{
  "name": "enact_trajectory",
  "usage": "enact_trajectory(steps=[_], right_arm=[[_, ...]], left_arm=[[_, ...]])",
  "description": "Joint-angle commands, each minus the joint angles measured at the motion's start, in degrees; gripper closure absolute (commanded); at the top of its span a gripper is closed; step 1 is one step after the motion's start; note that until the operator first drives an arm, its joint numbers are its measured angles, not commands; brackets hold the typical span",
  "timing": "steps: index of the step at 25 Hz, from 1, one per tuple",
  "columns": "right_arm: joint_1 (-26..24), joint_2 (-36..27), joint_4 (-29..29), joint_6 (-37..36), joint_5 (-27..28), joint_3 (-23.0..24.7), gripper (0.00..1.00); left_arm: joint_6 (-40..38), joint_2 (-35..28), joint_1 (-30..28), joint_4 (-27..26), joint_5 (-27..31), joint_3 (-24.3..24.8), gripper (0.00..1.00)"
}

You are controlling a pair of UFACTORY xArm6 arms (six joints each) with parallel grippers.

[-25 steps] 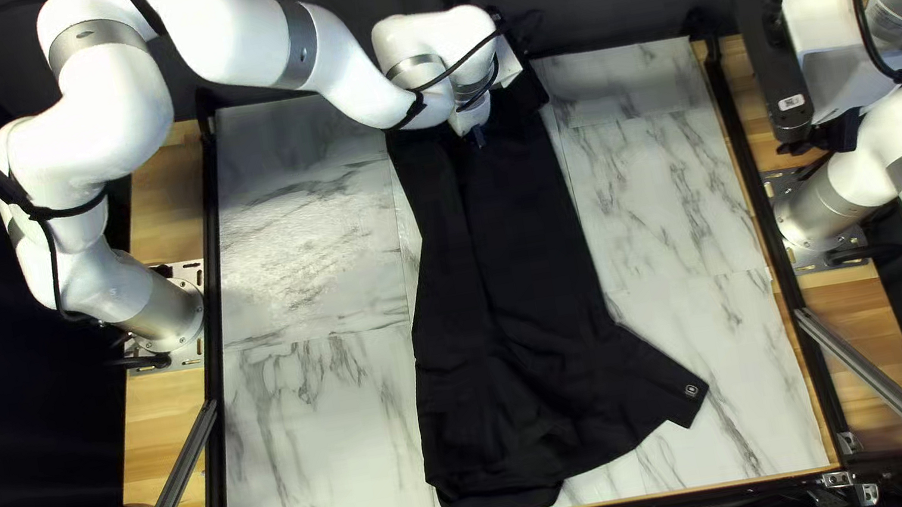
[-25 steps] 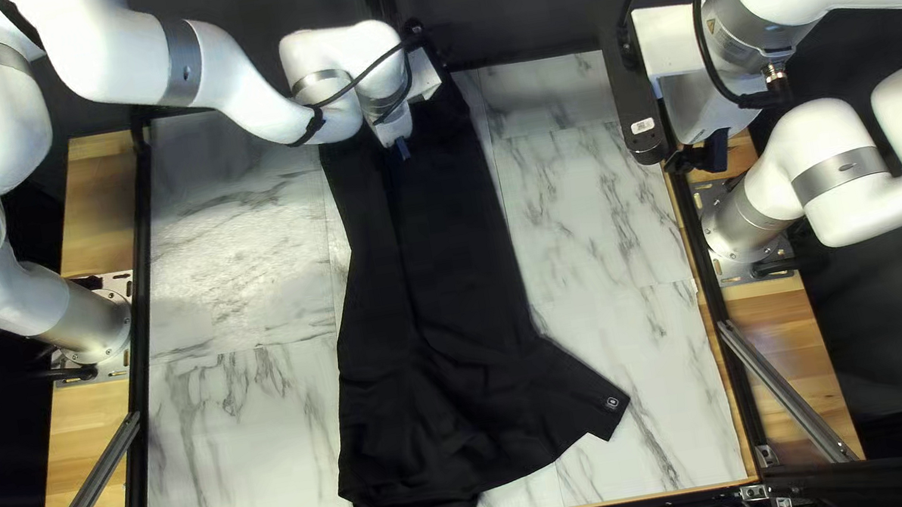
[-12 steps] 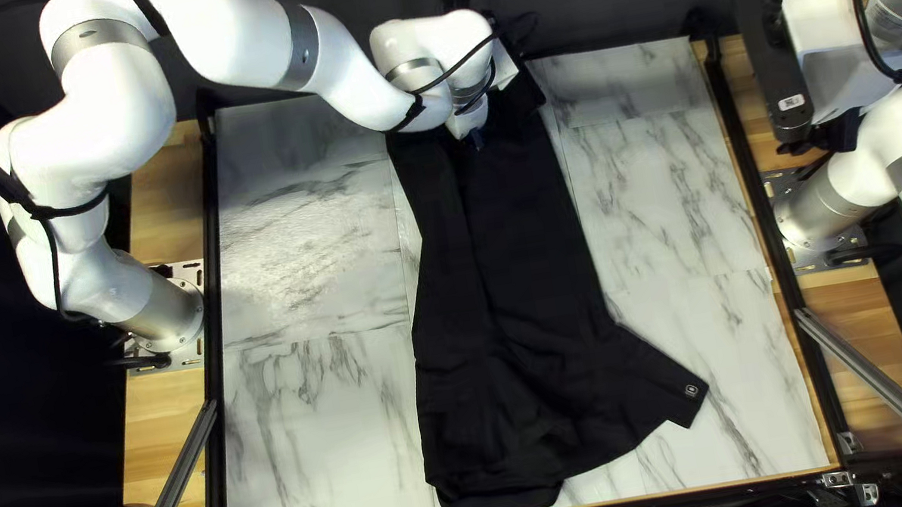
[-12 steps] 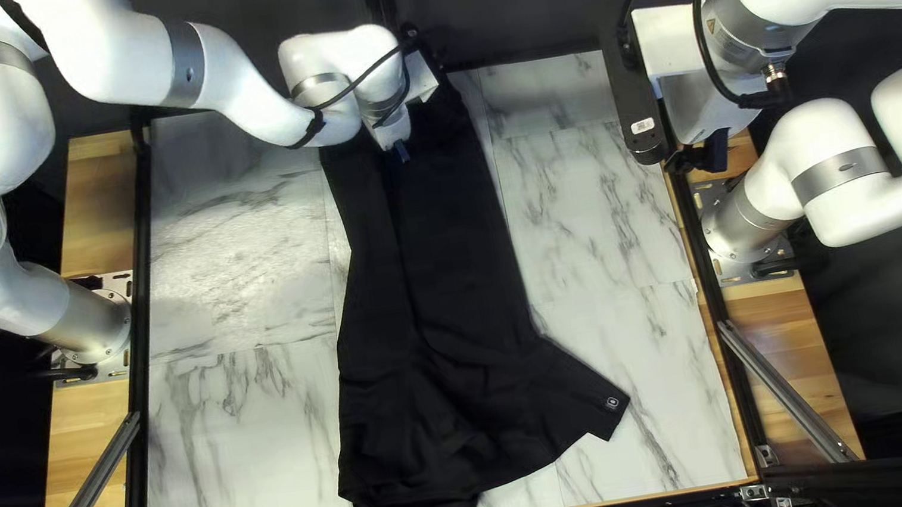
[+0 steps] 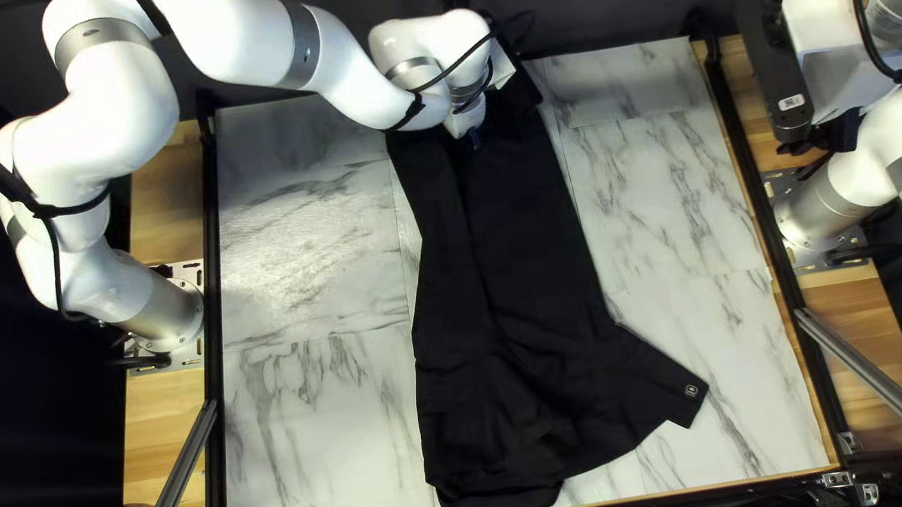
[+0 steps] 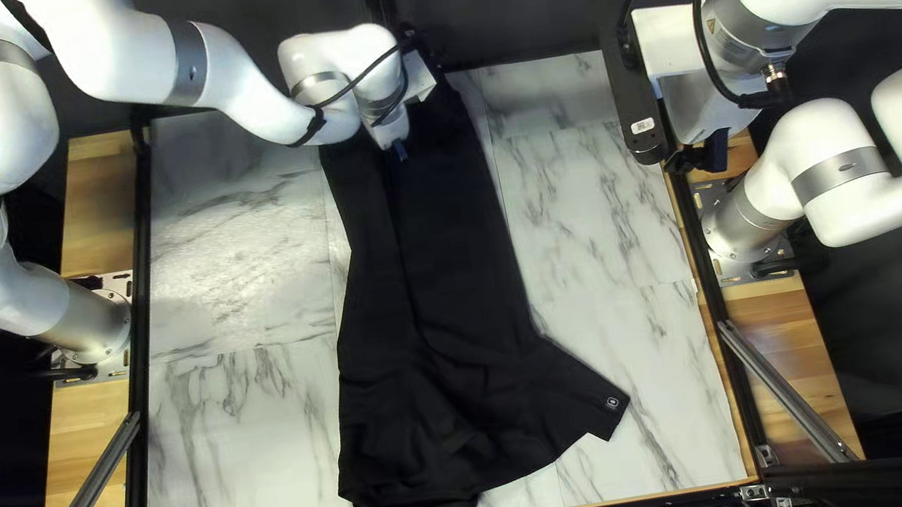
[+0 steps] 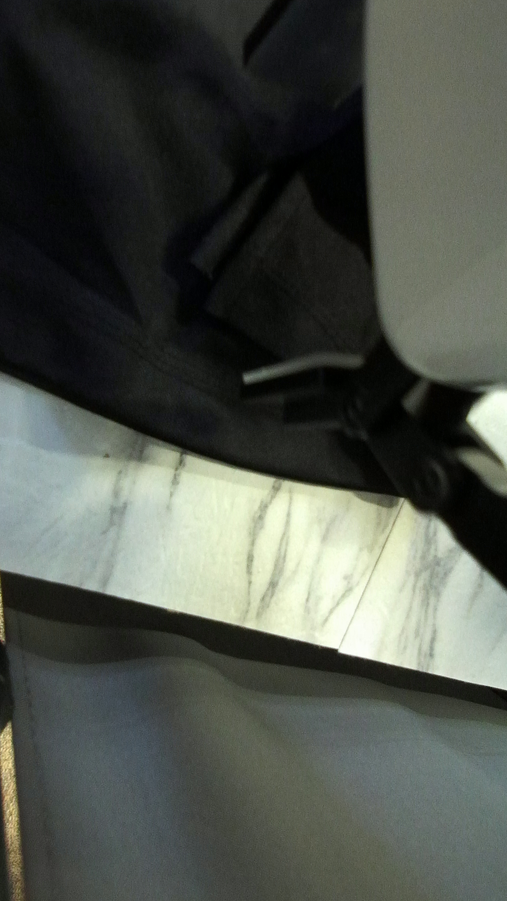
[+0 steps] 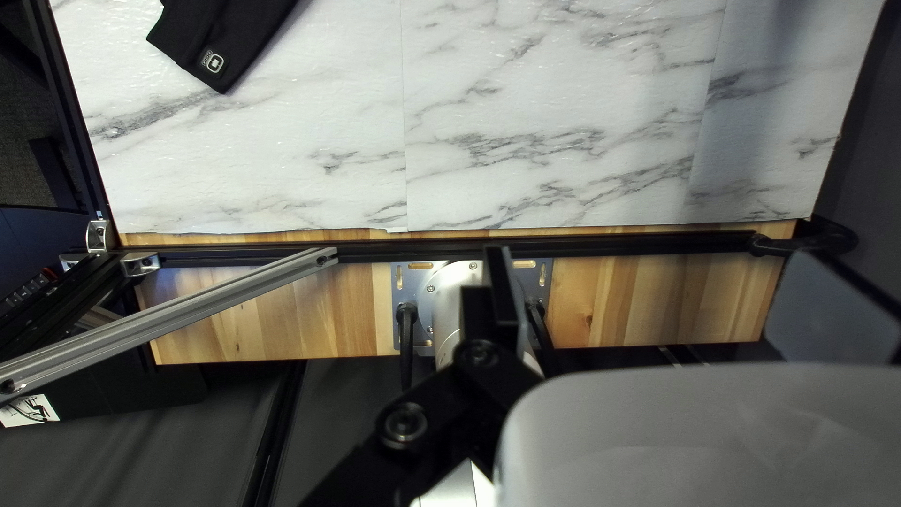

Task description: Fold t-shirt

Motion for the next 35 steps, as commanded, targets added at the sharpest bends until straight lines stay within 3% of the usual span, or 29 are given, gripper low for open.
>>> enact_trajectory(steps=[1,6,14,24,35], right_arm=[[0.0,0.0,0.0,0.0,0.0,0.0,0.0],[0.0,0.0,0.0,0.0,0.0,0.0,0.0],[0.0,0.0,0.0,0.0,0.0,0.0,0.0],[0.0,0.0,0.0,0.0,0.0,0.0,0.0],[0.0,0.0,0.0,0.0,0.0,0.0,0.0]], left_arm=[[-0.2,-1.2,-0.2,0.1,0.6,0.4,0.97],[-1.7,-5.4,-0.3,1.6,1.6,2.6,0.97],[-11.7,-11.1,-1.1,7.1,1.0,7.9,1.0],[-25.8,-11.6,-3.4,12.2,6.9,6.6,1.0],[-30.3,-17.7,-7.1,14.9,10.9,9.5,1.0]])
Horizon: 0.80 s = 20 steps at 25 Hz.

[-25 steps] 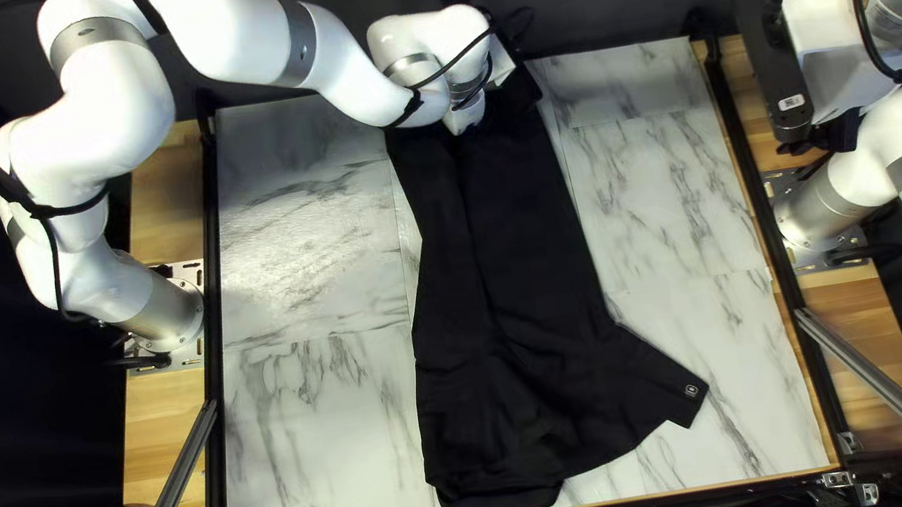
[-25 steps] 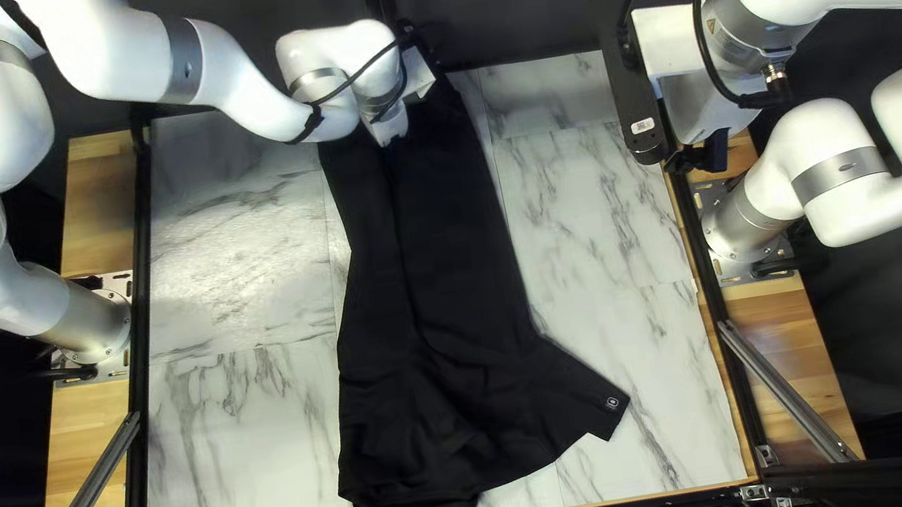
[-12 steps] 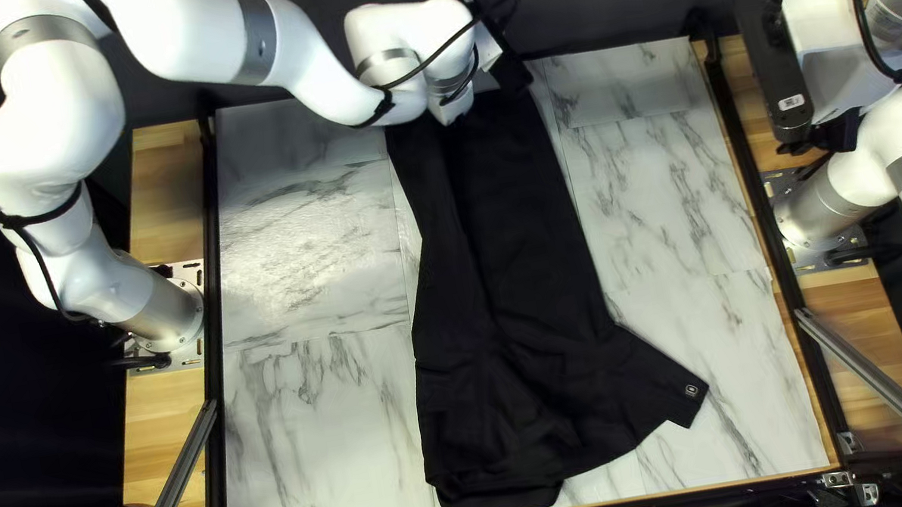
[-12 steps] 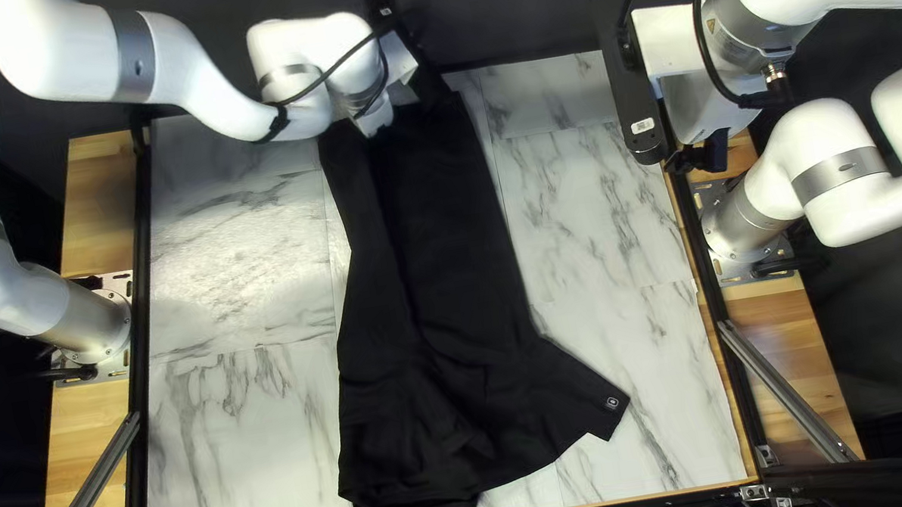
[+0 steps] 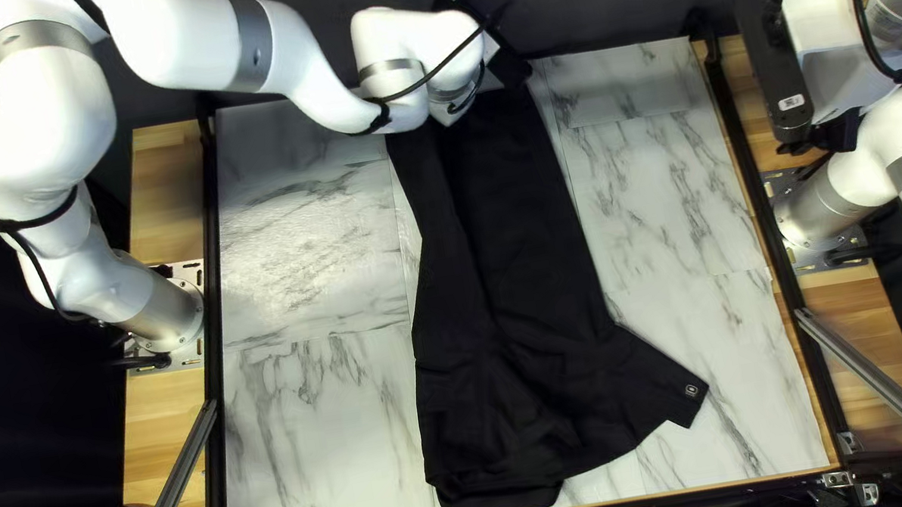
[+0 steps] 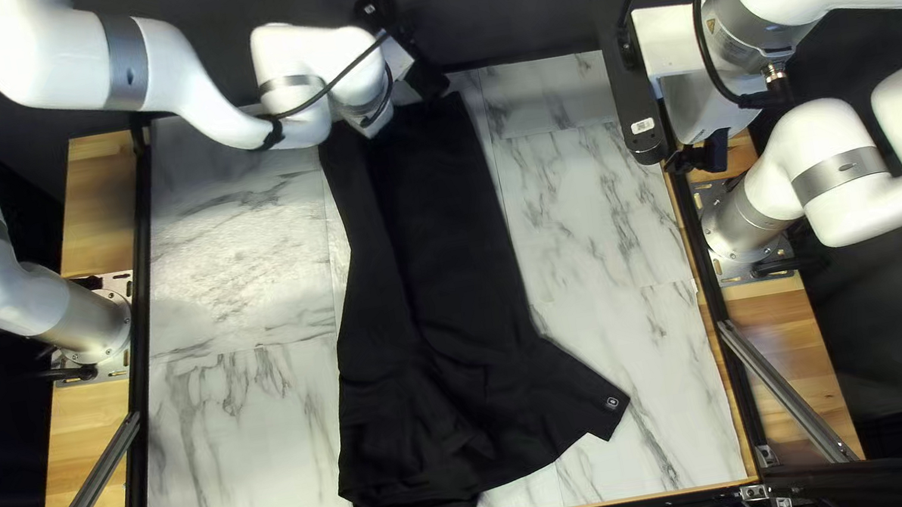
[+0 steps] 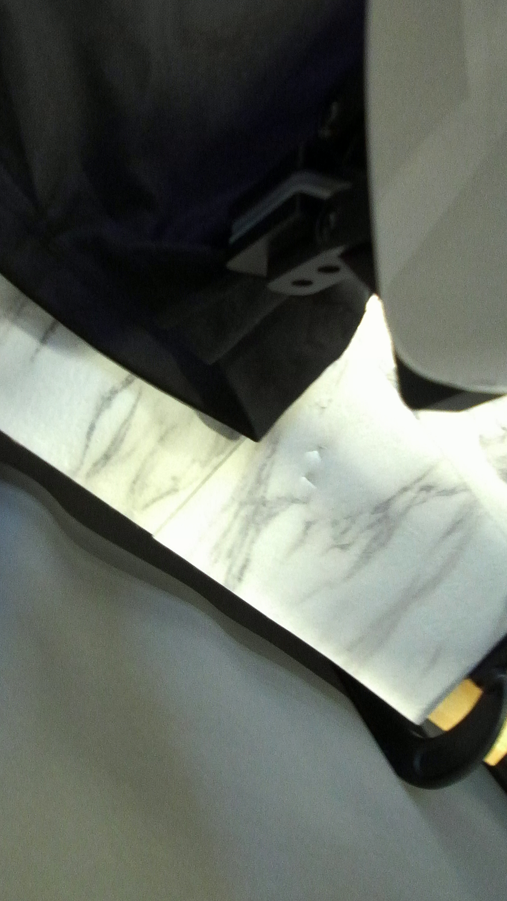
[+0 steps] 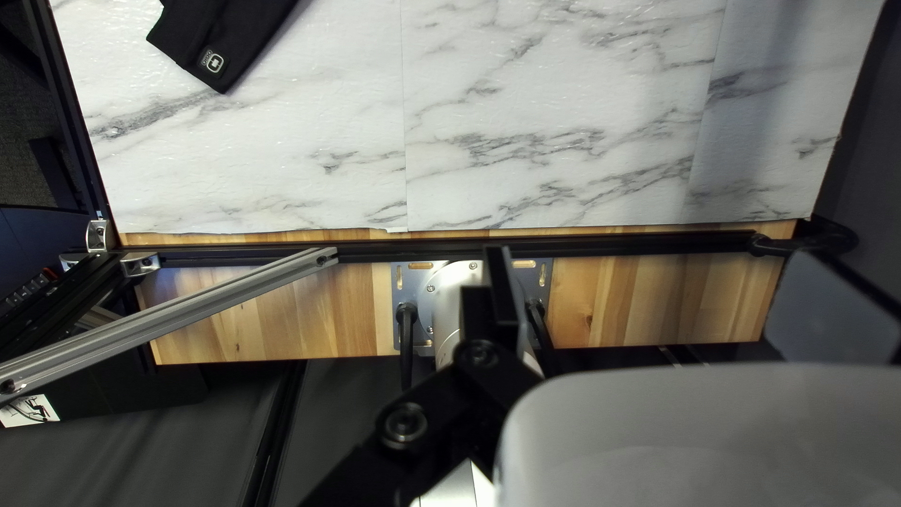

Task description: Fold t-shirt

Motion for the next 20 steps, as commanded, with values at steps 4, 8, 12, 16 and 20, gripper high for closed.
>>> enact_trajectory(steps=[4,8,12,16,20], right_arm=[[0.0,0.0,0.0,0.0,0.0,0.0,0.0],[0.0,0.0,0.0,0.0,0.0,0.0,0.0],[0.0,0.0,0.0,0.0,0.0,0.0,0.0],[0.0,0.0,0.0,0.0,0.0,0.0,0.0],[0.0,0.0,0.0,0.0,0.0,0.0,0.0]], left_arm=[[0.3,1.5,0.2,1.4,-0.3,-1.2,1.0],[1.4,5.2,1.6,1.0,-1.2,-3.4,1.0],[2.5,7.2,2.5,0.1,-1.1,-5.0,1.0],[3.1,9.3,3.0,-0.5,-1.3,-6.1,1.0],[3.2,10.1,3.0,-1.2,-1.4,-6.3,1.0]])
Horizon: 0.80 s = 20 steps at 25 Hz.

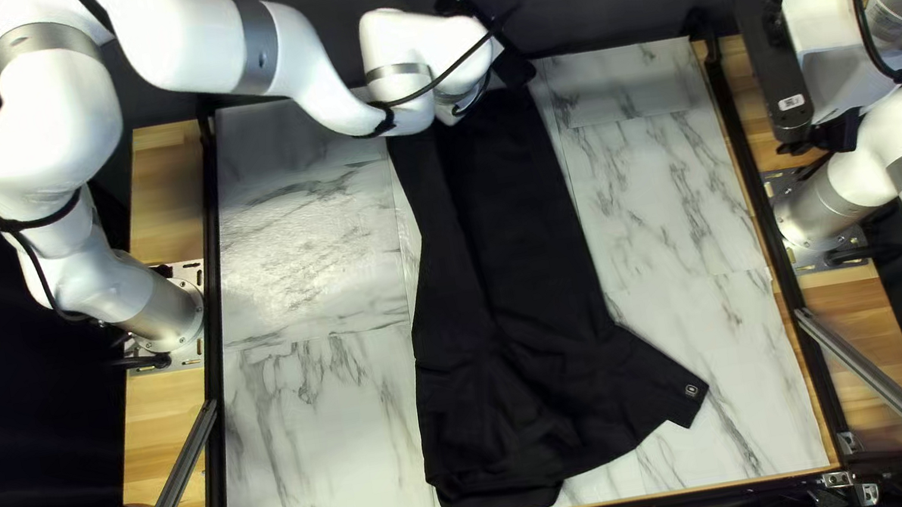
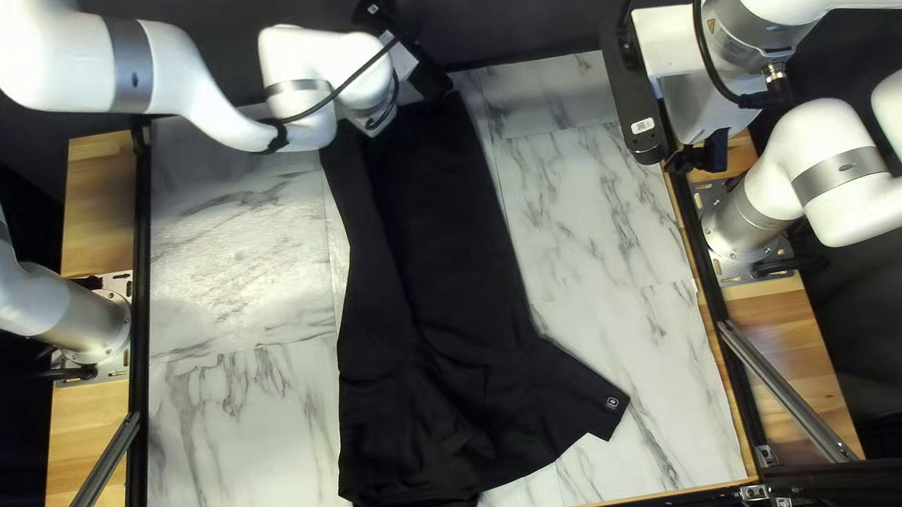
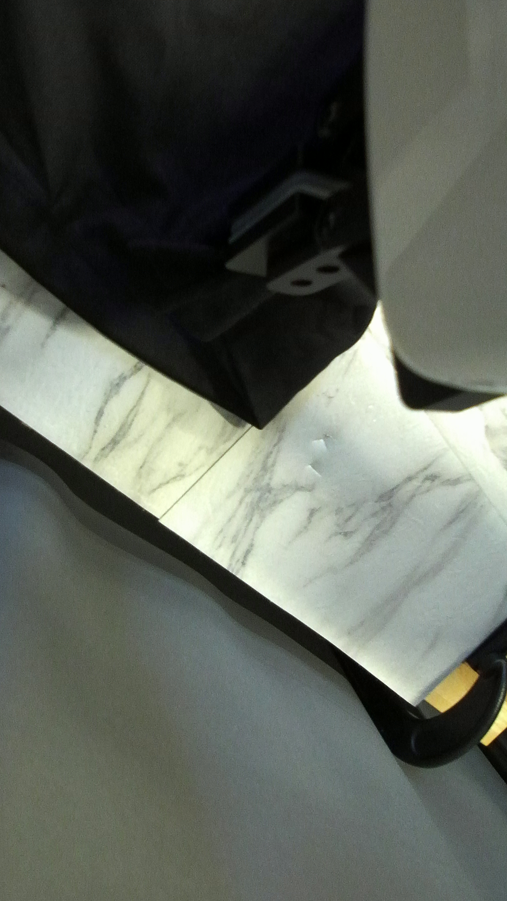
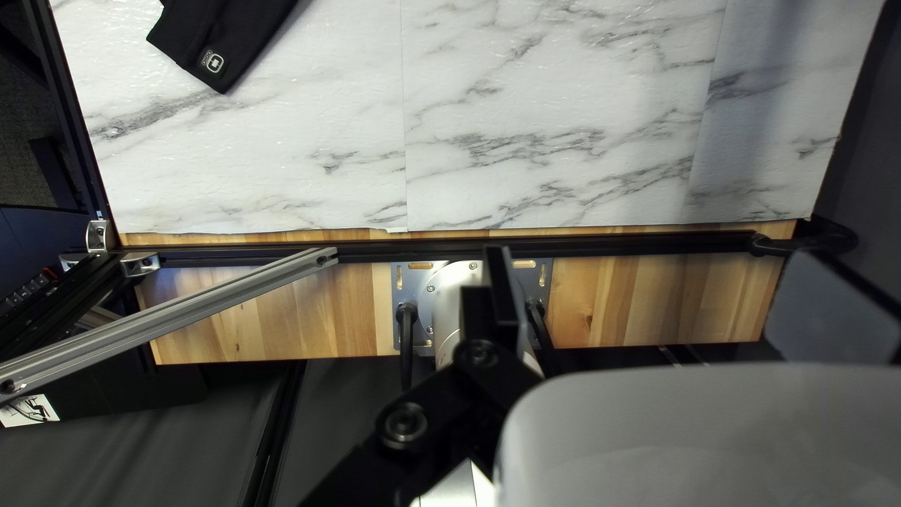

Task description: Fold t-shirt

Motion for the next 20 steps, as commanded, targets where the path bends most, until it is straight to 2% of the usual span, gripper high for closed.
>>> enact_trajectory(steps=[1,20], right_arm=[[0.0,0.0,0.0,0.0,0.0,0.0,0.0],[0.0,0.0,0.0,0.0,0.0,0.0,0.0]], left_arm=[[0.1,0.5,0.0,-0.6,-0.1,-0.1,1.0],[0.6,1.7,-0.2,-2.8,-1.6,-0.6,0.99]])
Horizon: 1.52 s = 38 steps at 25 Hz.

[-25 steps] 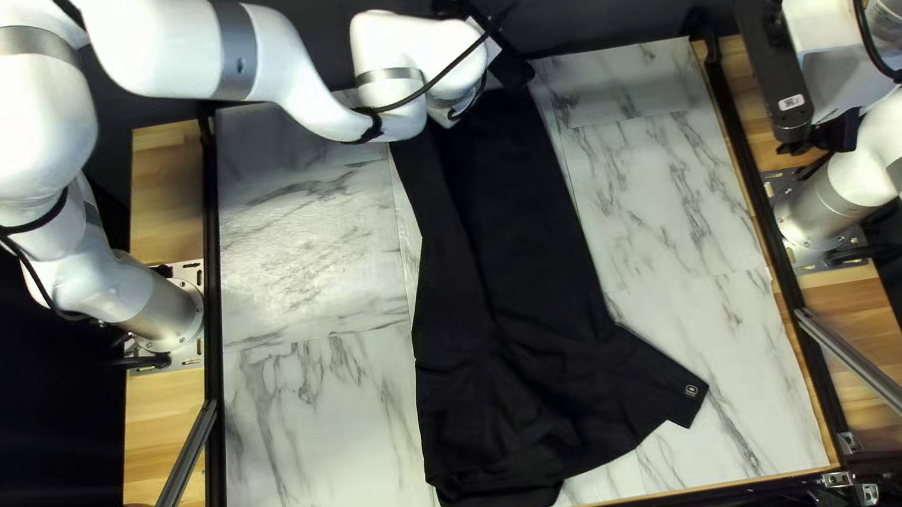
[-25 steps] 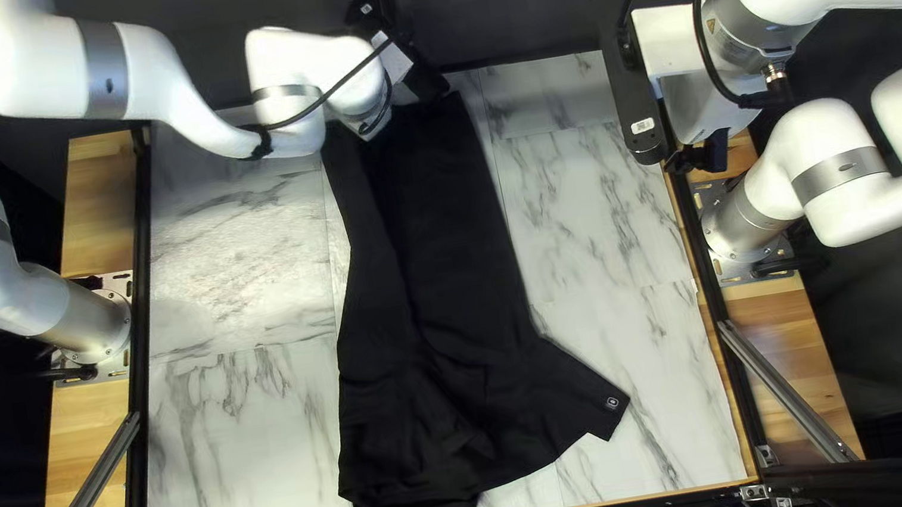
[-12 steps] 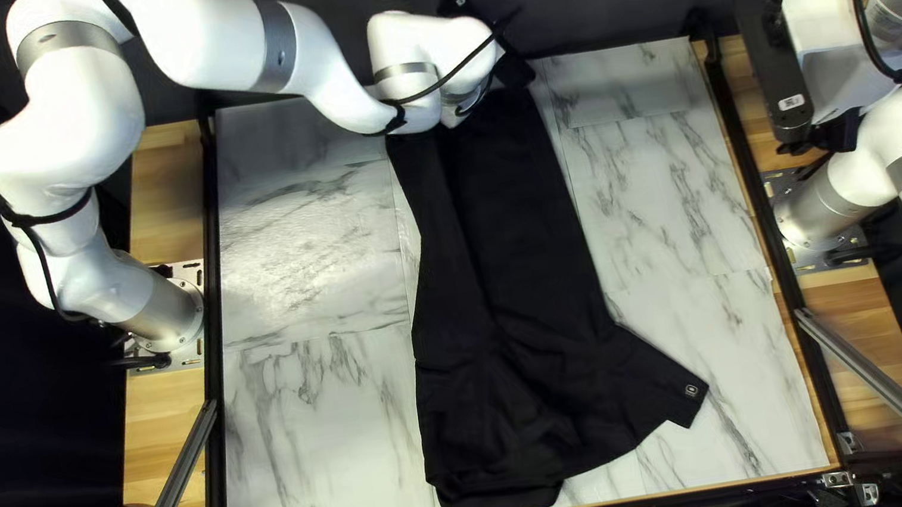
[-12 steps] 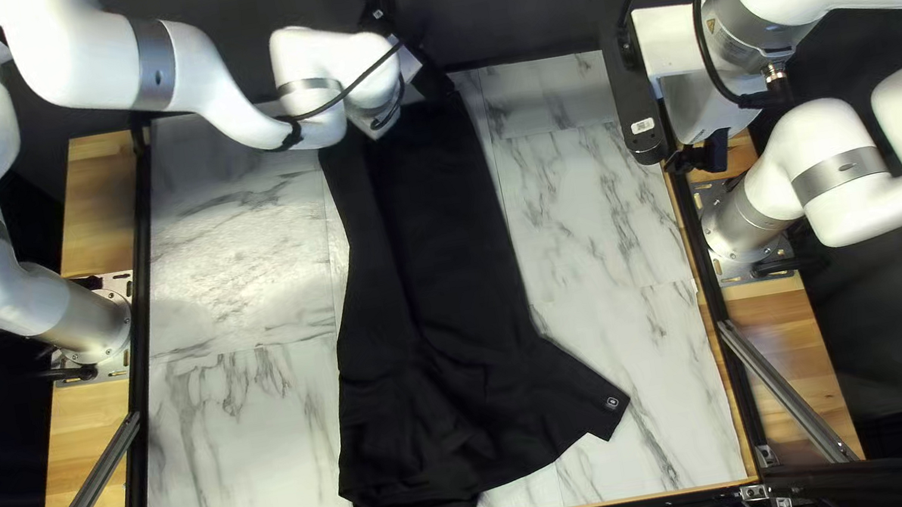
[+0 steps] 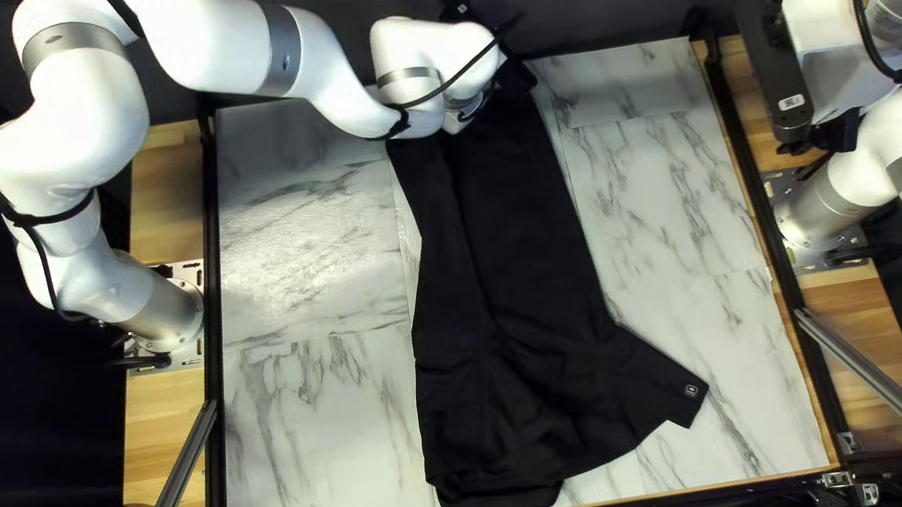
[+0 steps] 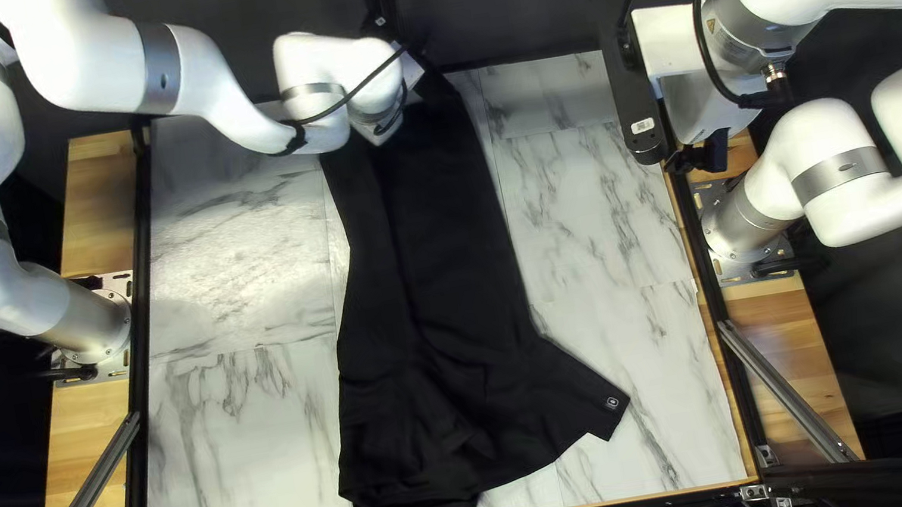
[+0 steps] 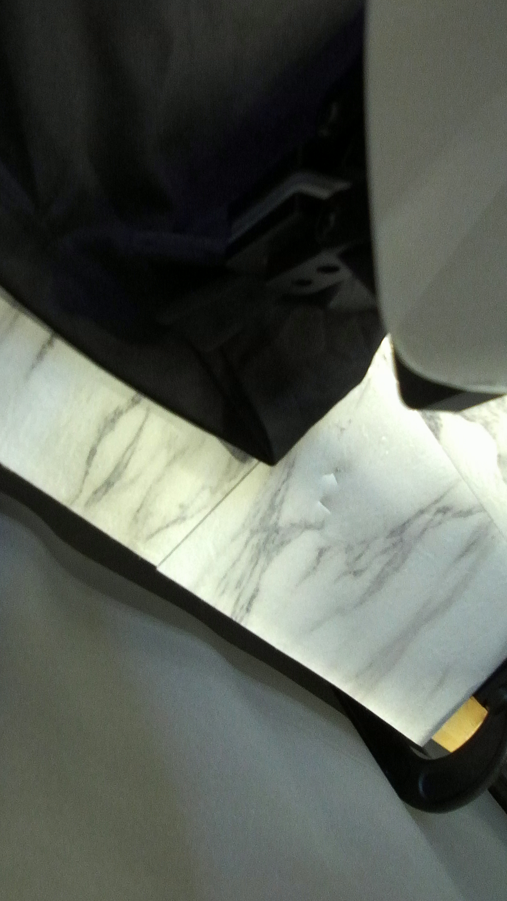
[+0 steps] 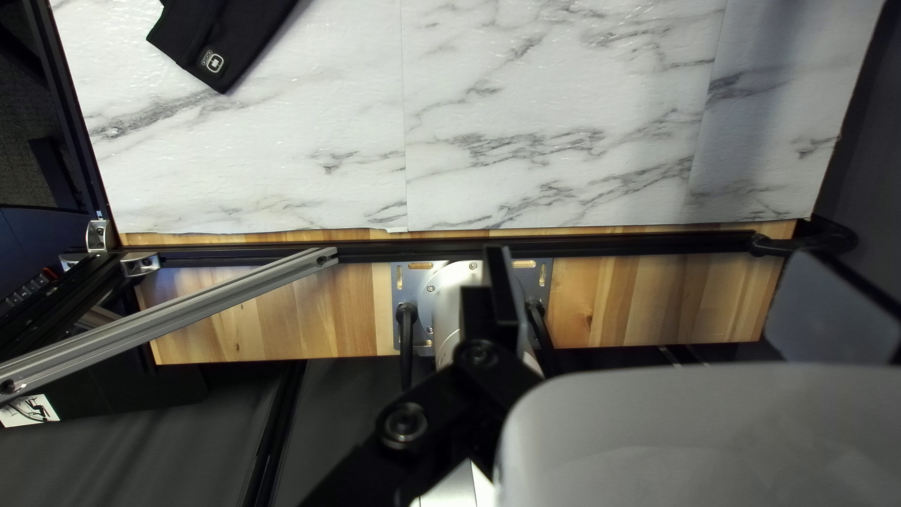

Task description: Fold t-shirt

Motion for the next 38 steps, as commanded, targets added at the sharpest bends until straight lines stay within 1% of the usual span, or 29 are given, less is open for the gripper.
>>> enact_trajectory(steps=[1,7,9,21,23,26,27,29,32,36,38], right_arm=[[0.0,0.0,0.0,0.0,0.0,0.0,0.0],[0.0,0.0,0.0,0.0,0.0,0.0,0.0],[0.0,0.0,0.0,0.0,0.0,0.0,0.0],[0.0,0.0,0.0,0.0,0.0,0.0,0.0],[0.0,0.0,0.0,0.0,0.0,0.0,0.0],[0.0,0.0,0.0,0.0,0.0,0.0,0.0],[0.0,0.0,0.0,0.0,0.0,0.0,0.0],[0.0,0.0,0.0,0.0,0.0,0.0,0.0],[0.0,0.0,0.0,0.0,0.0,0.0,0.0],[0.0,0.0,0.0,0.0,0.0,0.0,0.0],[0.0,0.0,0.0,0.0,0.0,0.0,0.0]], left_arm=[[0.2,-1.0,0.4,-0.6,-1.1,0.9,0.99],[-1.3,-4.6,1.2,-3.9,-4.8,4.4,1.0],[-0.5,-5.9,1.1,-4.8,-4.9,5.1,1.0],[-0.5,-6.3,1.0,-4.9,-5.0,5.7,1.0],[-4.3,-5.7,0.8,-2.7,-4.2,5.4,1.0],[-13.0,-5.0,0.3,1.2,-2.6,5.1,1.0],[-17.4,-4.6,-0.3,2.9,-1.4,4.7,1.0],[-23.3,-4.0,-1.1,5.4,0.4,4.2,1.0],[-30.5,-3.3,-1.9,8.4,3.2,3.4,1.0],[-34.9,-2.8,-2.9,10.2,6.1,2.0,1.0],[-35.8,-4.1,-3.5,10.8,8.1,1.9,1.0]])
